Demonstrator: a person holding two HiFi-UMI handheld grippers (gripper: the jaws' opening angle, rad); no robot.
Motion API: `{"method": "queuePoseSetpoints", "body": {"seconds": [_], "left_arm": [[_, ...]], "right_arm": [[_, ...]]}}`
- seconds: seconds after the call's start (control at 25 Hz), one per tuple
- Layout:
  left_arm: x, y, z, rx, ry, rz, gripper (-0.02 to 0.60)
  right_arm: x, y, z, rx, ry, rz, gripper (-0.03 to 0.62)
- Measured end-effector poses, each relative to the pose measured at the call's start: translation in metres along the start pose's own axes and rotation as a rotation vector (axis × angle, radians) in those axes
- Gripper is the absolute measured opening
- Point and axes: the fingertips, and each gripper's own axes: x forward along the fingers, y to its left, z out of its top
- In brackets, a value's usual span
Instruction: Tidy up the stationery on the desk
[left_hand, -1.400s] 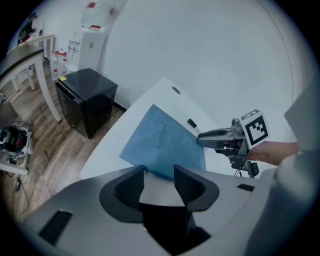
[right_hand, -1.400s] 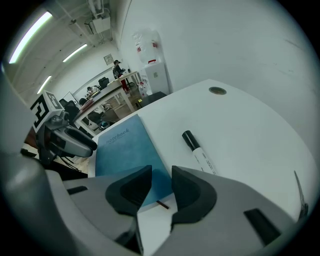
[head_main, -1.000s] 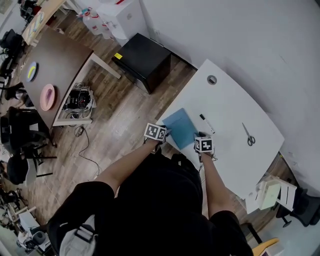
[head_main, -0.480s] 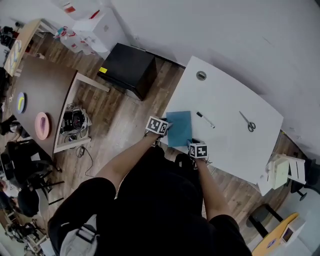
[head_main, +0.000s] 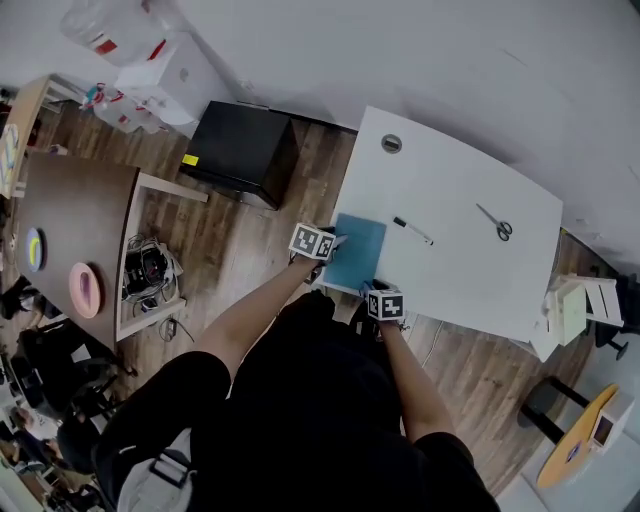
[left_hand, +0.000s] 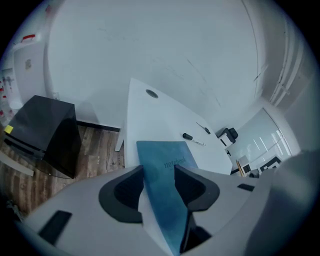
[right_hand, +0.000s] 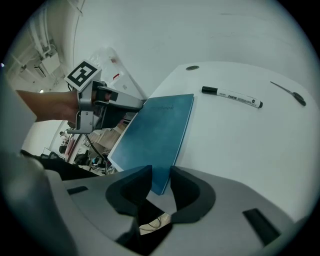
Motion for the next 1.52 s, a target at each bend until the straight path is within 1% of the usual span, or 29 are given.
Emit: {"method": "queuePoseSetpoints", "body": {"seconds": [0.16, 0.24, 0.4, 0.44, 0.52, 0.64, 0.72, 0.84, 0.96, 1.12, 1.32, 1.52], "left_arm": [[-0.013, -0.008, -0.019, 0.021, 0.029, -0.056, 0.184], [-0.019, -0.017, -0.034, 0.04, 0.042, -0.077, 0.184], [-0.027, -0.033, -0.06, 0.085, 0.047, -0.091, 0.184], [-0.028, -0.035, -0.065, 0.086, 0.044, -0.09, 0.184], [-0.028, -0.039, -0.073, 0.083, 0.038, -0.088, 0.184], [-0.028, -0.039, -0.079, 0.096, 0.024, -0.073, 0.184], [-0.027, -0.037, -0.079, 0.103, 0.018, -0.059, 0.184], [-0.027, -0.035, -0.077, 0.11, 0.024, -0.038, 0.184], [-0.027, -0.032, -0.073, 0.109, 0.009, -0.013, 0.184], [-0.023, -0.024, -0.062, 0.077, -0.009, 0.023, 0.183], [-0.018, -0.013, -0.042, 0.071, -0.007, 0.051, 0.184], [-0.01, 0.0, -0.031, 0.032, -0.002, 0.071, 0.184]], "right_arm": [[-0.002, -0.002, 0.003, 0.027, -0.006, -0.011, 0.121], [-0.007, -0.006, 0.006, 0.009, -0.016, -0.052, 0.121], [-0.014, -0.005, 0.022, -0.061, -0.093, -0.149, 0.121], [-0.014, -0.001, 0.027, -0.084, -0.107, -0.156, 0.121], [-0.01, 0.011, 0.031, -0.133, -0.113, -0.14, 0.121], [0.006, 0.027, 0.025, -0.204, -0.061, -0.116, 0.121], [0.011, 0.029, 0.021, -0.231, -0.047, -0.138, 0.129], [0.01, 0.029, 0.024, -0.221, -0.059, -0.158, 0.13], [0.013, 0.029, 0.026, -0.197, -0.067, -0.138, 0.129], [0.017, 0.03, 0.032, -0.22, -0.058, -0.114, 0.129], [0.022, 0.03, 0.049, -0.257, -0.047, -0.08, 0.127], [0.026, 0.025, 0.067, -0.251, -0.049, -0.048, 0.112]]}}
